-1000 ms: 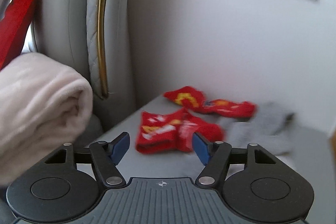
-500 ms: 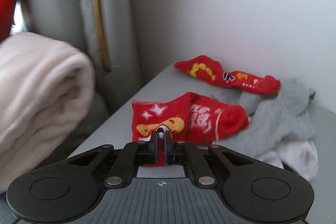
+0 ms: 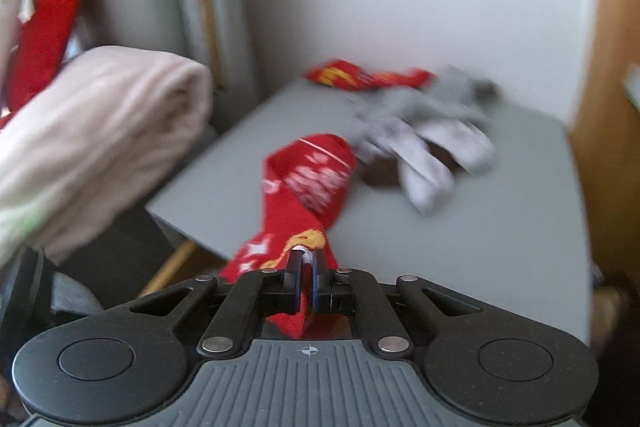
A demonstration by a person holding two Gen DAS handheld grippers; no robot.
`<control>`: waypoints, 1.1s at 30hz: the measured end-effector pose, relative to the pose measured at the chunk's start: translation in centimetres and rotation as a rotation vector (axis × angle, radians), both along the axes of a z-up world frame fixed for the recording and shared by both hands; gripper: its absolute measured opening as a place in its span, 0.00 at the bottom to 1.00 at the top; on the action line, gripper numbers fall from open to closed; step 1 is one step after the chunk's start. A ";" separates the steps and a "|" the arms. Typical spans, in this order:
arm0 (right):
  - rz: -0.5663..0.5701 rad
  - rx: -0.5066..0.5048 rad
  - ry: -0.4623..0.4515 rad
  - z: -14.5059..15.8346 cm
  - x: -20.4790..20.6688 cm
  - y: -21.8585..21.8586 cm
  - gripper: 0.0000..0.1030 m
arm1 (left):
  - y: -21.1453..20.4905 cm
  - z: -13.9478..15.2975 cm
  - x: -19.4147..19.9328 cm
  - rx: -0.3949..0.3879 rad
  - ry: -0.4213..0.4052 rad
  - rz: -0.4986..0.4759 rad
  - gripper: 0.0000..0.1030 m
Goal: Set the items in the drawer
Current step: 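Carry the red sock into the drawer beside the briefs, release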
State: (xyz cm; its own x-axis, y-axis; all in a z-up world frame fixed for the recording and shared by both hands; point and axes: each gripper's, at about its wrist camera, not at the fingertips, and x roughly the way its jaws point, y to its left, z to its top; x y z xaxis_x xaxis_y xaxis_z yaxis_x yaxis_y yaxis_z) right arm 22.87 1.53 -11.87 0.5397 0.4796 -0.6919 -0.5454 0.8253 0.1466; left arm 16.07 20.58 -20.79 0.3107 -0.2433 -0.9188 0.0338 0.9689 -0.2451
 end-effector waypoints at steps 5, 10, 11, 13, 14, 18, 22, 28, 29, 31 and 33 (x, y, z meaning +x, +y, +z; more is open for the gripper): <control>-0.085 0.014 0.040 -0.7 -2.6 -2.0 0.04 | 0.1 -0.4 0.3 -0.025 0.014 0.010 0.94; -0.127 -0.067 0.155 -3.4 -2.1 -1.9 0.04 | 0.5 -0.6 0.3 -0.032 0.021 0.018 0.94; -0.133 -0.085 0.179 -4.1 -1.8 -1.7 0.04 | 0.5 -0.6 0.3 -0.030 0.021 0.017 0.94; -0.145 -0.133 0.220 -5.5 -1.4 -1.2 0.04 | 0.6 -0.7 0.4 -0.028 0.021 0.016 0.94; -0.147 -0.159 0.239 -6.2 -1.2 -1.0 0.04 | 0.6 -0.6 0.4 -0.026 0.020 0.015 0.94; -0.116 -0.250 0.297 -8.2 -1.4 0.1 0.04 | 0.4 -0.5 0.4 -0.023 0.015 0.005 0.94; -0.115 -0.304 0.378 -9.8 -1.3 0.5 0.04 | 0.4 -0.4 0.4 -0.024 0.015 0.003 0.94; -0.075 -0.386 0.450 -11.9 -1.7 1.4 0.05 | 0.3 -0.4 0.4 -0.028 0.017 0.004 0.94; -0.069 -0.396 0.453 -12.1 -1.9 1.6 0.05 | 0.3 -0.5 0.4 -0.029 0.017 0.004 0.94; -0.073 -0.402 0.459 -12.3 -1.8 1.5 0.05 | 0.4 -0.5 0.5 -0.031 0.018 0.005 0.94; -0.085 -0.396 0.464 -12.2 -1.7 1.3 0.05 | 0.4 -0.5 0.4 -0.031 0.018 0.005 0.94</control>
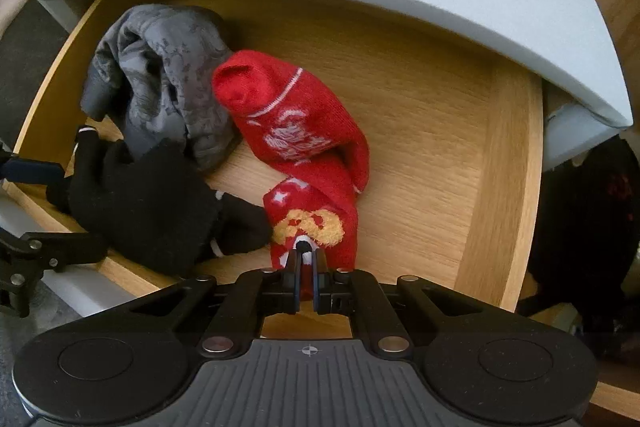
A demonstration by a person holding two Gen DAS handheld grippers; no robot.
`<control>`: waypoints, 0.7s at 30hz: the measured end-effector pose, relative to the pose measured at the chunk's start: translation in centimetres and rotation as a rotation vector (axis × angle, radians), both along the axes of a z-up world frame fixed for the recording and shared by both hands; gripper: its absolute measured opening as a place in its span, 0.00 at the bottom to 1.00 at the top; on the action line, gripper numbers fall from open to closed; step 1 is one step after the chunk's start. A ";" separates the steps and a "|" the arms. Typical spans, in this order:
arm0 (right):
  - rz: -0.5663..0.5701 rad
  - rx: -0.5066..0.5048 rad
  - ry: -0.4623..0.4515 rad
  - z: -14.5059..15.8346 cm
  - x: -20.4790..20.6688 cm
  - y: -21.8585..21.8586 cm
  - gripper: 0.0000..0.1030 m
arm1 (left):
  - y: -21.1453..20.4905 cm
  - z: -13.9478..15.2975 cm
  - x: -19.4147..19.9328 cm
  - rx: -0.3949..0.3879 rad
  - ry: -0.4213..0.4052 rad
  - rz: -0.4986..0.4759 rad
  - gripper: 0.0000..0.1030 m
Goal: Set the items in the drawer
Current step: 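Carry the red sock into the drawer beside the briefs, release, then return the right gripper to the pile and grasp the other red sock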
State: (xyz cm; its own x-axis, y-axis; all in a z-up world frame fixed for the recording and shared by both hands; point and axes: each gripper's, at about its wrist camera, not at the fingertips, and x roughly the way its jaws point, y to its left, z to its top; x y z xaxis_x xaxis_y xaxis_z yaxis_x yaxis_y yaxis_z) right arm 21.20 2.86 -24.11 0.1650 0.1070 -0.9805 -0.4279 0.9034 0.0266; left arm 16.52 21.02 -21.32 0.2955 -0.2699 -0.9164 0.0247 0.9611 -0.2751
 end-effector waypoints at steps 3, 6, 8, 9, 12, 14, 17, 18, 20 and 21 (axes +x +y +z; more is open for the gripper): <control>-0.006 0.032 0.000 0.5 0.0 0.0 0.13 | -0.2 0.2 -0.2 0.016 -0.010 -0.005 0.94; -0.005 0.169 -0.053 3.2 -0.1 0.0 0.24 | -0.5 0.3 -0.2 0.023 -0.015 -0.008 0.94; -0.023 0.258 -0.108 5.5 0.1 -0.4 0.27 | -0.5 0.3 -0.2 0.020 -0.013 -0.007 0.94; -0.029 0.309 -0.149 6.8 0.1 -0.6 0.27 | -0.5 0.3 -0.2 0.019 -0.012 -0.007 0.94; -0.024 0.400 -0.235 9.6 1.1 -0.4 0.28 | -0.6 0.4 -0.2 0.023 -0.015 -0.009 0.94; 0.000 0.404 -0.290 11.2 2.1 0.3 0.28 | -0.6 0.5 -0.2 0.025 -0.015 -0.010 0.94; 0.057 0.401 -0.382 13.4 5.0 2.2 0.28 | -0.6 0.5 -0.2 0.018 -0.013 -0.008 0.94; 0.076 0.402 -0.411 14.0 6.0 2.8 0.29 | -0.5 0.5 -0.2 0.016 -0.012 -0.007 0.94; 0.110 0.399 -0.473 15.3 8.7 4.2 0.33 | -0.4 0.4 -0.2 0.017 -0.011 -0.009 0.94; 0.125 0.396 -0.506 15.8 10.4 5.1 0.36 | -0.4 0.4 -0.2 0.019 -0.013 -0.011 0.94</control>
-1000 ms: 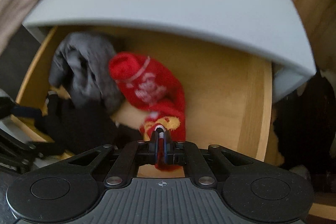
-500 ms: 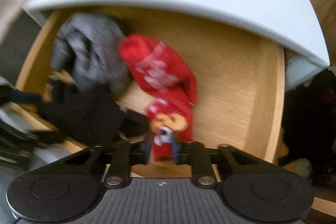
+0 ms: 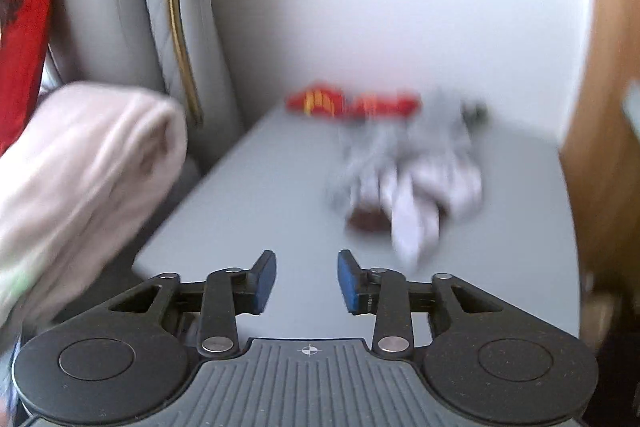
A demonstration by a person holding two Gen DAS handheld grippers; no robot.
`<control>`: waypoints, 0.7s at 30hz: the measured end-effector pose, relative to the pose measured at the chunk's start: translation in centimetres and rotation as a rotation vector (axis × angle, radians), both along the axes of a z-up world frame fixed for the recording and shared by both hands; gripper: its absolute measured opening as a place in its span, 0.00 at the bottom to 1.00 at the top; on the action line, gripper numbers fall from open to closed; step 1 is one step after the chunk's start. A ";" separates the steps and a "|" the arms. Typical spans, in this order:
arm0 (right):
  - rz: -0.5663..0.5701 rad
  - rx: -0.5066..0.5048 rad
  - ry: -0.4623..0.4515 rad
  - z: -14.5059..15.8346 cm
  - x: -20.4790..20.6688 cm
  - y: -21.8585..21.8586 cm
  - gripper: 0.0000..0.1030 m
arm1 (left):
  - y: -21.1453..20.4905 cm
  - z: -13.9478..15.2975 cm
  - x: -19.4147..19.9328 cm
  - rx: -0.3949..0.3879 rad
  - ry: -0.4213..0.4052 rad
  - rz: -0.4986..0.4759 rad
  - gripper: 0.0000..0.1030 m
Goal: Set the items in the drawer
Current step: 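Return the right gripper to the pile and grasp the other red sock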
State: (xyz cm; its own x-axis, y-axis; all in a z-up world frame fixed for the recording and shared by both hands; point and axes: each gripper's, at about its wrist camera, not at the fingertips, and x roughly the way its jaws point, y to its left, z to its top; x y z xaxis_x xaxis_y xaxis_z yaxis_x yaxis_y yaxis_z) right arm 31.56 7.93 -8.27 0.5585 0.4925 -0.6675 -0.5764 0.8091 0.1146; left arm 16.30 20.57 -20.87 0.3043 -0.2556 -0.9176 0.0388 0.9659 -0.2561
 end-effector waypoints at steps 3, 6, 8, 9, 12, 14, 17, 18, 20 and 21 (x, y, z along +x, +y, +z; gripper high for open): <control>0.011 -0.027 -0.106 0.4 5.1 2.7 0.47 | -0.2 0.2 0.1 0.020 -0.003 -0.020 0.94; -0.006 -0.141 -0.207 -0.7 10.3 6.1 0.49 | -0.6 0.5 0.4 0.046 -0.008 -0.047 0.94; -0.021 -0.226 -0.218 -2.0 13.5 7.9 0.49 | -0.7 0.4 0.7 0.047 -0.004 -0.057 0.94; -0.016 -0.275 -0.212 -2.8 15.1 9.0 0.49 | -0.7 0.4 0.8 0.045 -0.003 -0.064 0.94; 0.031 -0.430 -0.226 -5.3 17.6 11.5 0.49 | -0.6 0.4 1.0 0.038 0.000 -0.071 0.94; 0.057 -0.532 -0.224 -6.9 18.4 12.8 0.49 | -0.5 0.3 1.1 0.027 0.004 -0.072 0.94; 0.036 -0.520 -0.214 -8.1 18.9 13.0 0.37 | -0.1 0.3 1.2 0.009 0.006 -0.074 0.94; 0.016 -0.460 -0.187 -7.7 19.2 12.6 0.24 | 0.1 0.2 1.2 -0.007 0.008 -0.072 0.94; -0.010 -0.376 -0.170 -7.0 19.1 11.8 0.04 | 0.3 0.3 1.1 -0.020 0.006 -0.075 0.94; -0.006 -0.339 -0.180 -6.5 18.8 11.5 0.04 | 0.2 0.3 1.1 -0.017 0.004 -0.077 0.94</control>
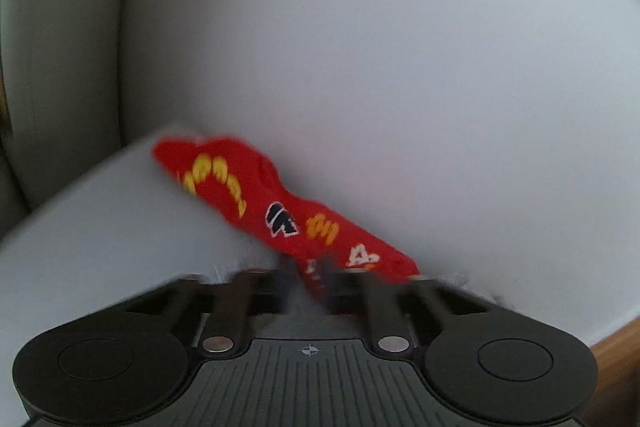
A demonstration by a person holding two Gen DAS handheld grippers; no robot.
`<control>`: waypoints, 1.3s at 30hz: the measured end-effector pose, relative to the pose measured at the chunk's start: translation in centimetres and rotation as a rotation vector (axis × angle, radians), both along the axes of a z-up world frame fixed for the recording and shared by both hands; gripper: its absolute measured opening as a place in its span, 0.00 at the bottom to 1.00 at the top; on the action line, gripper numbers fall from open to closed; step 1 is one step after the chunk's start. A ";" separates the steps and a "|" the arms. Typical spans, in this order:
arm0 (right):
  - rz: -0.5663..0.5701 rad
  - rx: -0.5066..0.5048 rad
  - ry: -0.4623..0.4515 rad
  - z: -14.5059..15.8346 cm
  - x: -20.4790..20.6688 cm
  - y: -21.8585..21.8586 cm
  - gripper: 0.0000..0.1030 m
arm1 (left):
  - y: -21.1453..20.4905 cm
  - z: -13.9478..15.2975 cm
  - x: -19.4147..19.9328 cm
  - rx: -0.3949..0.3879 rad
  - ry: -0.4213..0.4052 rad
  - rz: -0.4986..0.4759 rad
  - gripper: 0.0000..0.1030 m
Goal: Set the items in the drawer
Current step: 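Return the right gripper to the pile and grasp the other red sock, then lower the red sock onto the first red sock and open the right gripper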
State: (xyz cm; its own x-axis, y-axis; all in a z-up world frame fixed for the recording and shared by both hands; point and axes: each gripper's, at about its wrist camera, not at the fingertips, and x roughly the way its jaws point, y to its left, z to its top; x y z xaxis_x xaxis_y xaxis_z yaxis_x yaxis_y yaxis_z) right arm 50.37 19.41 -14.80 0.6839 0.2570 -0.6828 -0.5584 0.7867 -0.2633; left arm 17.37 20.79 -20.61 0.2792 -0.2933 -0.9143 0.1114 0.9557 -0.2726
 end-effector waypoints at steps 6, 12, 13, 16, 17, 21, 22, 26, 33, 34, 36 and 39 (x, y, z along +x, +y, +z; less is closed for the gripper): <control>0.030 0.137 0.011 4.5 -1.6 -1.8 0.03 | -0.3 0.1 -0.3 0.010 -0.005 0.003 0.94; 0.056 0.218 0.119 9.4 -6.2 -4.9 0.03 | -0.5 0.0 -0.4 0.013 -0.008 0.009 0.94; 0.063 0.215 0.140 9.8 -7.5 -5.6 0.03 | -0.5 0.1 -0.5 0.015 -0.011 0.012 0.94; 0.093 0.193 0.194 10.5 -12.1 -7.8 0.03 | -0.5 0.1 -0.8 0.018 -0.019 0.028 0.94; 0.101 0.192 0.215 10.5 -13.8 -8.6 0.03 | -0.4 0.0 -0.9 0.014 -0.017 0.035 0.94; 0.106 0.216 0.297 9.7 -19.8 -11.5 0.03 | 0.3 -0.5 -1.0 -0.029 0.012 0.078 0.94; 0.099 0.222 0.317 9.4 -21.4 -12.1 0.03 | 0.4 -0.6 -1.0 -0.041 0.022 0.088 0.94; -0.015 0.269 0.399 5.3 -24.5 -16.0 0.03 | 0.8 -1.1 -1.1 -0.064 0.038 0.113 0.94; -0.293 0.246 0.562 -2.7 -26.8 -22.3 0.03 | 0.8 -1.1 -1.3 -0.060 0.033 0.111 0.94; -0.321 0.217 0.589 -4.0 -26.7 -22.9 0.03 | 0.8 -1.1 -1.3 -0.060 0.032 0.110 0.94; -0.387 0.219 0.672 -5.7 -26.2 -23.8 0.03 | 0.7 -1.0 -1.3 -0.056 0.031 0.107 0.94; -0.360 0.158 0.718 -6.7 -26.3 -22.9 0.03 | 0.5 -0.9 -1.3 -0.052 0.028 0.104 0.94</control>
